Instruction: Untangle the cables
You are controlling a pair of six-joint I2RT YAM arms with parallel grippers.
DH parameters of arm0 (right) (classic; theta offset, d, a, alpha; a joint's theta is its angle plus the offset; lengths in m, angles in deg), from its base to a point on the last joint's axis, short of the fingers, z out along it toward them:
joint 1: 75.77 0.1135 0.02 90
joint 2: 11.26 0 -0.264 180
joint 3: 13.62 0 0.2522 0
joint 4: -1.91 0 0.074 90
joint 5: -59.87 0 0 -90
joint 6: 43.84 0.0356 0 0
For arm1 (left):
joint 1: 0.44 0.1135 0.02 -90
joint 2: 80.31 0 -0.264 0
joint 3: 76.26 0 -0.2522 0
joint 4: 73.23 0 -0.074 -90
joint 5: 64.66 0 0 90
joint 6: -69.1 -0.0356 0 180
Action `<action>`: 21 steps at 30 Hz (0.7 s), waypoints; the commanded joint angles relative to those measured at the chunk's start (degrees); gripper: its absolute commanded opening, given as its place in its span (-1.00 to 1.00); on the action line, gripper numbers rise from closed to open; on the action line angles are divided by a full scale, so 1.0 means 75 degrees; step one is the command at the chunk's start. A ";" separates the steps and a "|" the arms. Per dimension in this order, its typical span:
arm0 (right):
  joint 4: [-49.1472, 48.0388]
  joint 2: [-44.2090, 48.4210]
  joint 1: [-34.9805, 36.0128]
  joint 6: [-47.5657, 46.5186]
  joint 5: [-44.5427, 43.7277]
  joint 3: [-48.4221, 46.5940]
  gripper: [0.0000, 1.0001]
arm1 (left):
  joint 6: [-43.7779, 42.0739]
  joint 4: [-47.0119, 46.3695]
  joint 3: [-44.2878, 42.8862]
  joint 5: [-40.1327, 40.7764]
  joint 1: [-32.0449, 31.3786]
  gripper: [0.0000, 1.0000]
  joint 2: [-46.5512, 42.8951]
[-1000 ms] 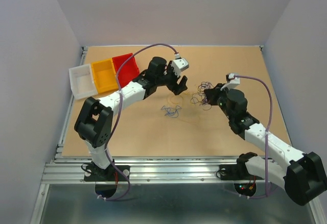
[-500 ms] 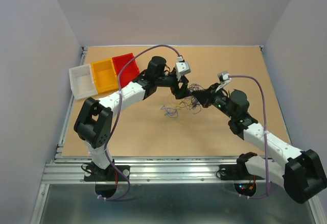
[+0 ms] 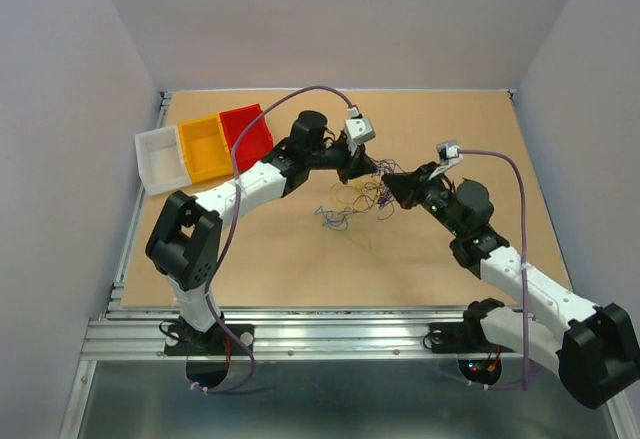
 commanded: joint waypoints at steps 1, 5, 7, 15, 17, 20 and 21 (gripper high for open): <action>0.0806 0.0599 0.0043 -0.0007 -0.1851 0.0064 -0.82 | 0.1076 -0.0802 0.0044 0.0864 0.0688 -1.00 -0.0049; 0.1895 0.0729 0.0031 -0.0112 -0.3139 -0.0124 -0.71 | 0.1478 -0.0873 -0.0120 0.0992 0.1216 -1.00 0.0069; 0.2062 0.0764 0.0031 -0.0101 -0.3434 -0.0147 -0.69 | 0.1490 -0.0884 -0.0097 0.1389 0.1217 -1.00 0.0022; 0.2964 0.0670 0.0043 0.0227 -0.5132 -0.0370 -0.56 | 0.1350 -0.1084 0.0243 0.2974 0.1240 -1.00 -0.0458; 0.3116 0.0565 0.0043 0.0239 -0.5287 -0.0452 -0.56 | 0.1314 -0.1095 0.0301 0.2916 0.1217 -1.00 -0.0598; 0.3222 0.0390 0.0031 0.0251 -0.5404 -0.0534 -0.84 | 0.1256 -0.1107 0.0360 0.3054 0.1217 -1.00 -0.0774; 0.3269 0.0331 0.0031 0.0274 -0.5509 -0.0569 -0.91 | 0.1244 -0.1107 0.0395 0.3102 0.1217 -1.00 -0.0798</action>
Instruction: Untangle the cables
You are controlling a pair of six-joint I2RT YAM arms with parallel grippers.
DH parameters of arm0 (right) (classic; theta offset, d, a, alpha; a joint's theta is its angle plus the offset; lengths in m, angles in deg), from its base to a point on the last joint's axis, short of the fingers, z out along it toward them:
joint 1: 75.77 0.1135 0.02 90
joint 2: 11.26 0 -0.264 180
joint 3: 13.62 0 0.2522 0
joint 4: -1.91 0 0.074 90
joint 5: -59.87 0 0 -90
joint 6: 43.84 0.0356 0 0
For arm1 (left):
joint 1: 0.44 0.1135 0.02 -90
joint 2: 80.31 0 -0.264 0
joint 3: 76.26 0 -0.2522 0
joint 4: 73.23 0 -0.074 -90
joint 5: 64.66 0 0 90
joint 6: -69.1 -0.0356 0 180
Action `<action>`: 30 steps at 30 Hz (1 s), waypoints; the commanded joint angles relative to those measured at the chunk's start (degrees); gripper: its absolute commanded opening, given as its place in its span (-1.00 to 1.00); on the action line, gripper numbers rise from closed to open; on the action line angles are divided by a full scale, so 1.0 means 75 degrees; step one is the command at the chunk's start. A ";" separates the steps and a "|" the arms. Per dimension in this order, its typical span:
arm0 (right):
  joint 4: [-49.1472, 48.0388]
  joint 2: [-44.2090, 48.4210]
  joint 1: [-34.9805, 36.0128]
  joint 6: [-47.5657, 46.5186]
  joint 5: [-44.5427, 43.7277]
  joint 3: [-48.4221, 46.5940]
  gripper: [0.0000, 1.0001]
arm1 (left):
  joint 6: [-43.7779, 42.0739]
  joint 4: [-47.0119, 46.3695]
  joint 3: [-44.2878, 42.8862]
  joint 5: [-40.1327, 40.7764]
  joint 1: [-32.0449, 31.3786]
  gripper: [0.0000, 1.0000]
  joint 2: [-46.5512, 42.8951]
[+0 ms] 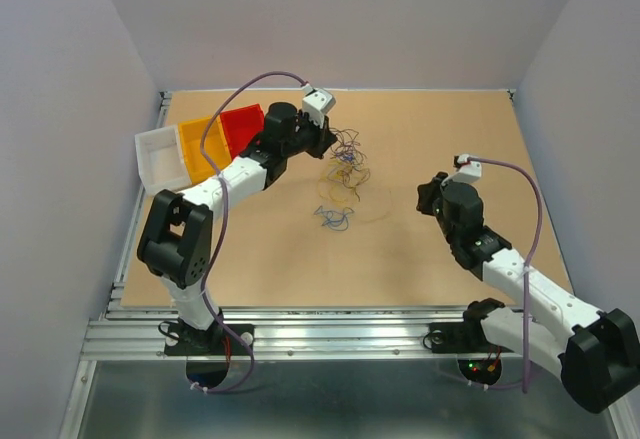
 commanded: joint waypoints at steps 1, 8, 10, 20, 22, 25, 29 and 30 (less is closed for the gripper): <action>0.0346 -0.0255 -0.0042 0.0137 -0.0794 -0.0619 -0.92 | -0.0152 -0.0542 0.0109 0.0328 -0.0001 -1.00 -0.0789; 0.0137 -0.0818 -0.0030 -0.0341 0.0796 -0.0877 0.19 | -0.0900 0.0299 -0.0311 -0.0892 -0.0351 -1.00 -0.0603; -0.0051 -0.1122 -0.0030 -0.0518 0.1663 -0.0900 0.26 | -0.1054 0.0407 -0.0312 -0.0576 -0.0680 -1.00 -0.0614; -0.0497 -0.2236 -0.0018 -0.1070 0.3331 -0.1240 0.31 | -0.1416 0.1670 -0.0909 0.1873 -0.0973 0.92 -0.0730; -0.0520 -0.2248 -0.0018 -0.1070 0.3306 -0.1240 0.33 | -0.1546 0.2128 -0.1015 0.2260 -0.1055 0.93 -0.0895; -0.0591 -0.2272 -0.0018 -0.1105 0.3377 -0.1240 0.36 | -0.2084 0.2748 -0.0689 0.2356 -0.1161 0.93 -0.1375; -0.0603 -0.2365 -0.0006 -0.1070 0.3330 -0.1299 0.38 | -0.2367 0.3138 0.0553 0.2542 -0.1454 0.93 -0.1739; -0.0603 -0.2389 -0.0018 -0.1058 0.3318 -0.1322 0.38 | -0.2332 0.3172 0.0740 0.2624 -0.1477 0.93 -0.1751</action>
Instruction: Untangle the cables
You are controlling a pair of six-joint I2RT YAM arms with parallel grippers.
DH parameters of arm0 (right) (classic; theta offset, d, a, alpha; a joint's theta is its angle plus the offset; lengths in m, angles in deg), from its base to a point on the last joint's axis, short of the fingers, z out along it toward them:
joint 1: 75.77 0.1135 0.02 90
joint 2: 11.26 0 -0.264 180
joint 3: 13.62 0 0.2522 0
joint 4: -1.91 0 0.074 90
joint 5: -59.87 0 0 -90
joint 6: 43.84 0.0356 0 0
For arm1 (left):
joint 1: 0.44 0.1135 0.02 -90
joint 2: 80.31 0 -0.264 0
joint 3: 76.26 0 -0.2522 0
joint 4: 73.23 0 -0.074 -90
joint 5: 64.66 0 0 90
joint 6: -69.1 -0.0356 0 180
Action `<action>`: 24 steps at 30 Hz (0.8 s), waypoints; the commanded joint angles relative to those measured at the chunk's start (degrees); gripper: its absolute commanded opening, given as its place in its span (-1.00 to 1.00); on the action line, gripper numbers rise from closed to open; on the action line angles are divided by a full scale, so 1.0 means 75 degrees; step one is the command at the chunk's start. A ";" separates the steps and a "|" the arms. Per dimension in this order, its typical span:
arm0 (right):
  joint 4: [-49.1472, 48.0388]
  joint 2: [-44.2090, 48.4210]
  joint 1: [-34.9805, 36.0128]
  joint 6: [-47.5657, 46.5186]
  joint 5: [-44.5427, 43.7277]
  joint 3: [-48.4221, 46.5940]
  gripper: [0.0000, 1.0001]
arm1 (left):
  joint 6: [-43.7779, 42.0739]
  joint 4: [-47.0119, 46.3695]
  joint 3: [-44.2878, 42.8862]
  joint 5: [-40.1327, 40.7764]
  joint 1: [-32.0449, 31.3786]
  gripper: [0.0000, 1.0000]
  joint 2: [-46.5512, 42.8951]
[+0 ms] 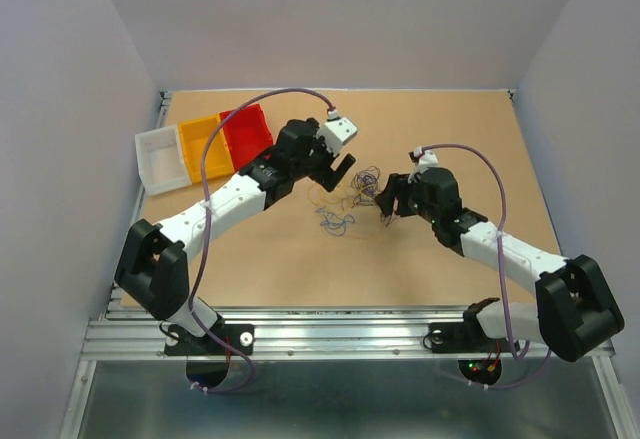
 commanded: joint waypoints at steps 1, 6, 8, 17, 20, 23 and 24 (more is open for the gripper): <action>-0.0471 -0.0121 -0.0018 -0.0035 -0.0018 -0.0567 0.38 | -0.0368 0.0585 0.0832 0.0393 -0.0294 0.93 -0.0338; -0.0471 -0.0181 -0.0018 0.0071 -0.0159 -0.0626 0.38 | -0.0648 0.0632 0.1547 0.0287 -0.0575 0.90 -0.0069; -0.0471 -0.0169 -0.0018 0.0082 -0.0124 -0.0626 0.38 | -0.0754 0.0690 0.1583 0.0392 -0.0798 0.86 -0.0033; -0.0460 -0.0754 0.0415 -0.0935 0.1563 -0.0614 0.36 | -0.0544 0.0738 0.1876 0.0733 -0.0554 0.77 -0.0384; -0.0366 -0.0989 0.0696 -0.1147 0.1621 -0.0778 0.24 | -0.0158 0.0270 0.1830 0.0325 0.0604 0.74 -0.0898; -0.0308 -0.1245 0.1129 -0.1498 0.1669 -0.0872 0.05 | 0.0089 -0.0082 0.1911 -0.0556 0.1555 0.75 -0.1403; -0.0191 -0.1351 0.1304 -0.1604 0.1611 -0.0931 0.07 | 0.0136 -0.0326 0.1958 -0.0464 0.1673 0.78 -0.1601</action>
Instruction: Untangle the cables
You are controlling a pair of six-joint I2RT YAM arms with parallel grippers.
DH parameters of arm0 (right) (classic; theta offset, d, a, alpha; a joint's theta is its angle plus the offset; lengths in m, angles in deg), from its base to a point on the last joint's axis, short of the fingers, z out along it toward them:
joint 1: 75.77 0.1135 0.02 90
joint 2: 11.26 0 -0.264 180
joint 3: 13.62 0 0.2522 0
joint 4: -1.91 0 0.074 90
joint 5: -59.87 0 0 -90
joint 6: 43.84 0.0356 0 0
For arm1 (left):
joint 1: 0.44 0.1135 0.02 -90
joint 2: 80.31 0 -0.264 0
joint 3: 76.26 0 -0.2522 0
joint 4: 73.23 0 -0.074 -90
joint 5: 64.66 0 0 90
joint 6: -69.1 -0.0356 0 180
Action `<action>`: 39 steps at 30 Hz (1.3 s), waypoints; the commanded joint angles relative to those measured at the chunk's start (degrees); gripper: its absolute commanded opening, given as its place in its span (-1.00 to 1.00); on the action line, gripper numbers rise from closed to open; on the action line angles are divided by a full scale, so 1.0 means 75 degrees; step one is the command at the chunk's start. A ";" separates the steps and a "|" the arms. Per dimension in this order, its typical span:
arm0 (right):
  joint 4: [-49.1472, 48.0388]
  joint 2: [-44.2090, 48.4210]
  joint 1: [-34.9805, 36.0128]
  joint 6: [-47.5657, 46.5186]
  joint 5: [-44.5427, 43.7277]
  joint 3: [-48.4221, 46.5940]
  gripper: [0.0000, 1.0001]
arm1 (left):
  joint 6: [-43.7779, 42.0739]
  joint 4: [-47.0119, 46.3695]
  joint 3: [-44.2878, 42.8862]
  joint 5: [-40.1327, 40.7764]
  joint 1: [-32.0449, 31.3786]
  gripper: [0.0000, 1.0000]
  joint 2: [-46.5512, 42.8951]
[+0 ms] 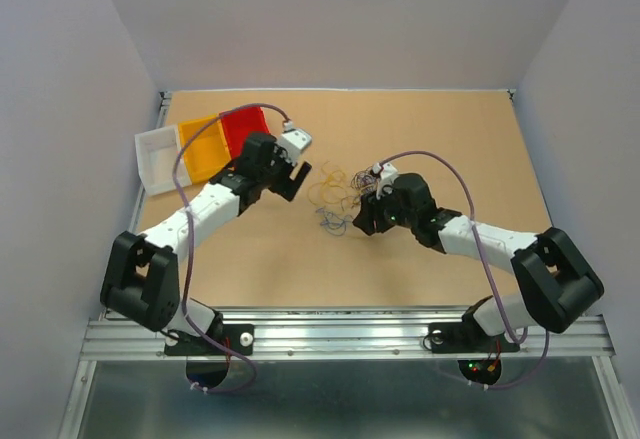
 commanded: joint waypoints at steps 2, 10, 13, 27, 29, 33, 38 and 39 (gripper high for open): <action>0.0130 -0.0690 0.1051 -0.0955 -0.0203 -0.0994 0.12 | 0.0530 -0.1212 0.0210 -0.0361 0.1022 0.80 -0.1195; 0.1139 -0.2392 0.1720 -0.1203 -0.1342 -0.2157 0.13 | 0.0647 -0.1541 0.0398 -0.0478 0.1374 0.84 -0.1348; 0.1268 -0.2627 0.1779 -0.1261 -0.1400 -0.2309 0.00 | 0.0659 -0.1541 0.0363 -0.0618 0.1503 0.84 -0.1290; 0.0461 -0.0414 0.1791 -0.0629 -0.2256 -0.1432 -0.99 | -0.0242 -0.1120 0.0492 -0.2025 0.1117 0.84 -0.0880; 0.0273 -0.0086 0.1779 -0.0547 -0.2197 -0.1232 -0.99 | -0.0348 -0.1085 0.0527 -0.2036 0.0953 0.84 -0.0833; -0.0114 0.0489 0.1779 -0.0325 -0.2383 -0.0904 -0.99 | -0.0781 -0.0921 0.0656 -0.1862 0.0030 0.84 -0.0646; -0.0080 0.0502 0.1382 0.0389 -0.3592 -0.0927 -0.99 | -0.1005 -0.1049 0.0937 -0.1181 -0.0911 0.84 -0.0307; -0.0068 0.0455 0.1230 0.0472 -0.3487 -0.0950 -0.99 | -0.0982 -0.1049 0.0914 -0.1192 -0.0946 0.85 -0.0236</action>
